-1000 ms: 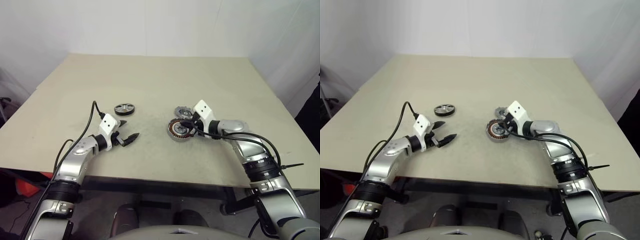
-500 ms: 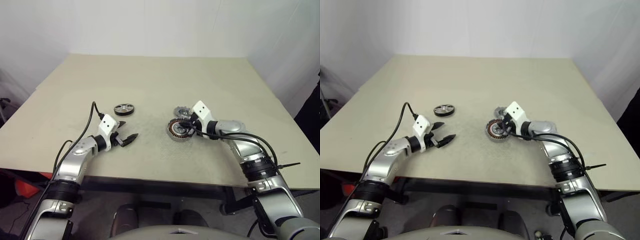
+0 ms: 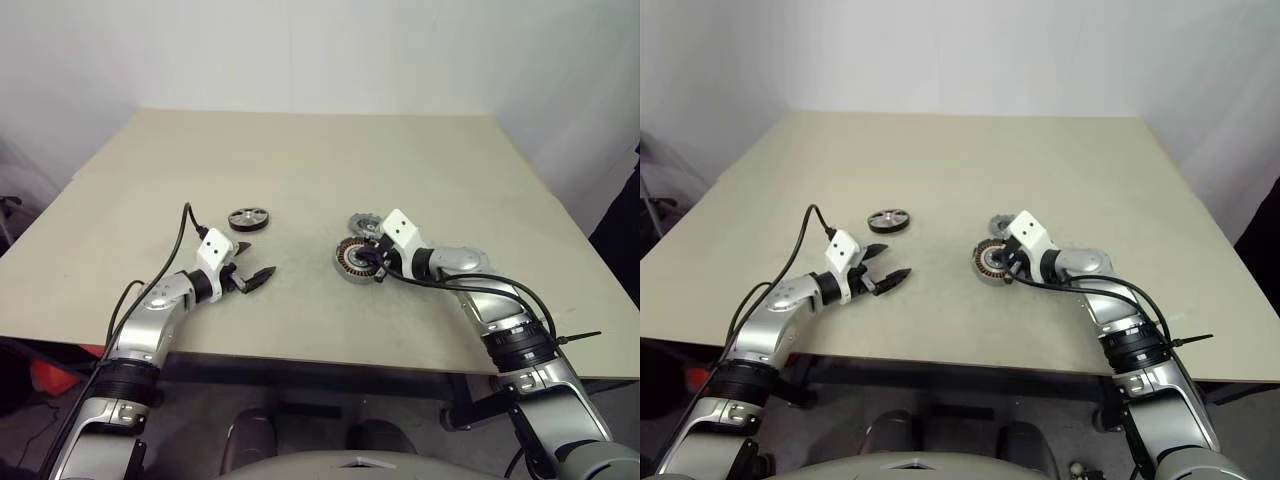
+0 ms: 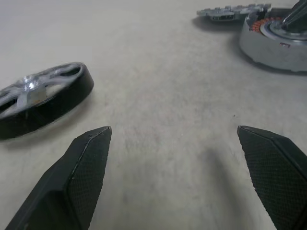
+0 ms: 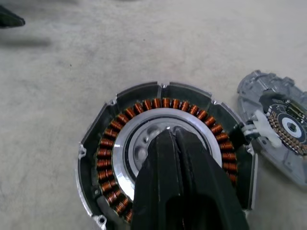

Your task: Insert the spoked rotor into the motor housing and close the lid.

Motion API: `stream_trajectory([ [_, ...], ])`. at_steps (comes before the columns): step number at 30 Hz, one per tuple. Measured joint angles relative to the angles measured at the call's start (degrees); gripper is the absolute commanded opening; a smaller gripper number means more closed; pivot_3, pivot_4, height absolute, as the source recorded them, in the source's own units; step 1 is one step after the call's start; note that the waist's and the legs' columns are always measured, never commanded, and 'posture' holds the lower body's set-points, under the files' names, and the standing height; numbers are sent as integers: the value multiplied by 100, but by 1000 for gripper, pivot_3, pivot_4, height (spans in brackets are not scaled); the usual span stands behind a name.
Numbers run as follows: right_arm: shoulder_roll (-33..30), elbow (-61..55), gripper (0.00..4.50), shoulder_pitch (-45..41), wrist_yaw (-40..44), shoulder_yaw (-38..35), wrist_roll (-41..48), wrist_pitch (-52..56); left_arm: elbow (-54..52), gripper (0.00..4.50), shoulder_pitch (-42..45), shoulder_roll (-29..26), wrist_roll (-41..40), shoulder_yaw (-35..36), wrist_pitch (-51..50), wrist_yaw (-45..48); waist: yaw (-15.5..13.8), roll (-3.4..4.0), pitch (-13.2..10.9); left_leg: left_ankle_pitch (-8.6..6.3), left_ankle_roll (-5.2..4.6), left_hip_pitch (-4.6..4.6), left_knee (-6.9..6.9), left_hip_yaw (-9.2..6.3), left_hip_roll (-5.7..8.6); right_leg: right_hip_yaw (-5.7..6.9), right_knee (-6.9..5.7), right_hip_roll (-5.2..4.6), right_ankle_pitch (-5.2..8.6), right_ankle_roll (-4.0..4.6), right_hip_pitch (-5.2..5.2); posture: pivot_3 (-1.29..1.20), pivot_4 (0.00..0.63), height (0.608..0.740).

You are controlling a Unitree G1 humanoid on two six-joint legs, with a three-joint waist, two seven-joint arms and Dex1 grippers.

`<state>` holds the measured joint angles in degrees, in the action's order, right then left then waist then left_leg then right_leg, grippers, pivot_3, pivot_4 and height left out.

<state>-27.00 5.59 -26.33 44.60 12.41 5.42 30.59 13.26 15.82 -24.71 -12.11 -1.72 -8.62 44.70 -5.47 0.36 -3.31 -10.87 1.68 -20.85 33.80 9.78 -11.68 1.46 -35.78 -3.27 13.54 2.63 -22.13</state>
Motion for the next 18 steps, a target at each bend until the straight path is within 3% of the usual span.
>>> stream_trajectory([
  [12, -157, -175, 30, -529, 26, -291, 55, 74, 1, 4423, 1, 1, 24, -1, 0, 0, -8, 1, -1, 1, 3, -17, -7, -1, 1, 1, 2, 0, -1, 0, -13, 0, 0, 740],
  [18, -154, -277, 30, -338, 24, -242, 59, 117, -6, 4423, 0, 1, 27, -1, -2, -4, -9, 1, -1, 2, 3, -16, -10, -1, 2, 1, 3, 0, -1, 0, -13, 0, 0, 740],
])
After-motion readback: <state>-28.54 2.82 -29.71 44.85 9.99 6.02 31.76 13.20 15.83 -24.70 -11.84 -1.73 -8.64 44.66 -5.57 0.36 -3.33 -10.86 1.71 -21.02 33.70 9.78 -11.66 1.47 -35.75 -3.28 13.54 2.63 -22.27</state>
